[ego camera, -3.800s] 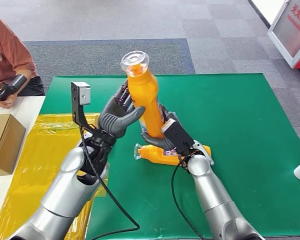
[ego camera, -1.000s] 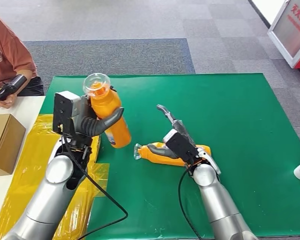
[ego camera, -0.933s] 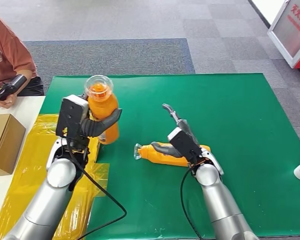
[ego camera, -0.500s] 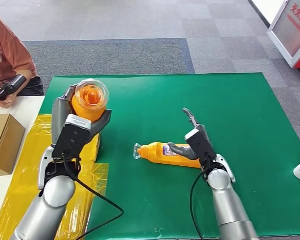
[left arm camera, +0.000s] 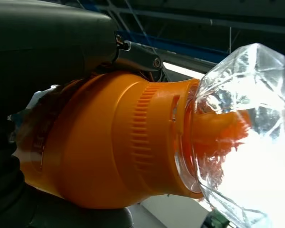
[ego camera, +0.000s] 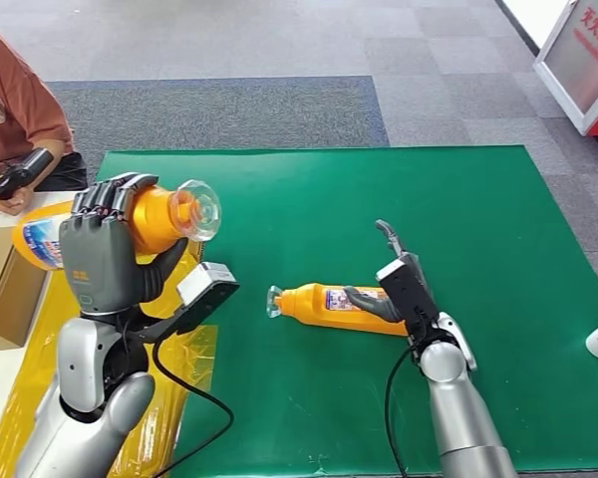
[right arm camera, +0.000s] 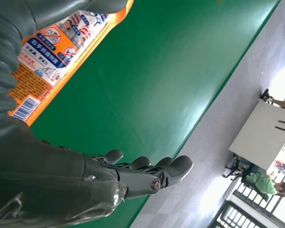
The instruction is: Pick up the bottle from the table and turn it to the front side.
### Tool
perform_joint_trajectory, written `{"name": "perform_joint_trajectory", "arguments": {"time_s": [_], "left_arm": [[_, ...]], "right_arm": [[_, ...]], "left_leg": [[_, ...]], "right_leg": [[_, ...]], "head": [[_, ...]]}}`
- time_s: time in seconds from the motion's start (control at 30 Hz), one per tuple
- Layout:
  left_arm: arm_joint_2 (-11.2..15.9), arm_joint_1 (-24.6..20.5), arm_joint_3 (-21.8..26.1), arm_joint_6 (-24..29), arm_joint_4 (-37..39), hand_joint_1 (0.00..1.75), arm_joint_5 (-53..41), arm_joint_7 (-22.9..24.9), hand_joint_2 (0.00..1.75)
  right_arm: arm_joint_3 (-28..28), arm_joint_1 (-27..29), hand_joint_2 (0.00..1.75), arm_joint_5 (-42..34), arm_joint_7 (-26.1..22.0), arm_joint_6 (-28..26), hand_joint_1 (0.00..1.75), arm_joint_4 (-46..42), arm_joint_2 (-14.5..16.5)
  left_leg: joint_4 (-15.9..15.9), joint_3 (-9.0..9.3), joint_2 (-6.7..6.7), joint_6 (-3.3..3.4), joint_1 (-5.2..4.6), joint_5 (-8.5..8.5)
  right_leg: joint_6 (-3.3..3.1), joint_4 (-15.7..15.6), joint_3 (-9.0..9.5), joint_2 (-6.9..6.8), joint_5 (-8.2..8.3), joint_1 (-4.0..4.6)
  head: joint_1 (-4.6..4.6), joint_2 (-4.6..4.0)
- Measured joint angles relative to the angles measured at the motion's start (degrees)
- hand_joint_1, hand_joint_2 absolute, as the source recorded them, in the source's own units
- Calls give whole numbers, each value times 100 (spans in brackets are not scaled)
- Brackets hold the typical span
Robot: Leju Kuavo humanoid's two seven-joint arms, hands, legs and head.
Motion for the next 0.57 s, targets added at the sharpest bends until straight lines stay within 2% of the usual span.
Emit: {"name": "perform_joint_trajectory", "arguments": {"time_s": [0.13, 0.23, 0.37, 0.57], "left_arm": [[418, -15, -304, 23, -5, 175, -298, 863, 175], [629, 0, -496, -4, 66, 175, -322, 1161, 175], [694, 71, -539, -88, 282, 175, -325, 1049, 175], [503, 199, -262, -839, 839, 175, 48, 507, 175]], "right_arm": [[-31, 21, 175, 10, 10, -7, 0, -6, 0], [-38, 19, 175, 27, 40, -20, 0, -6, 0], [-44, 19, 175, 57, 84, -31, 0, -6, 0], [-50, 13, 175, 95, 126, 6, 0, -6, 0]], "left_leg": [[-1, 0, 1, -2, 0, 1], [-1, 0, 1, -4, 1, 3], [-2, 0, 1, -4, 1, 4], [-2, 0, 1, -4, 0, 3]], "right_leg": [[-1, 0, -3, 1, 0, 0], [-1, 1, -2, 1, 0, 1], [-1, 1, -1, 1, 1, 0], [-1, 1, -2, 1, 1, 0]], "head": [[-1, 0], [-1, 0], [1, 0], [-1, 0]]}}
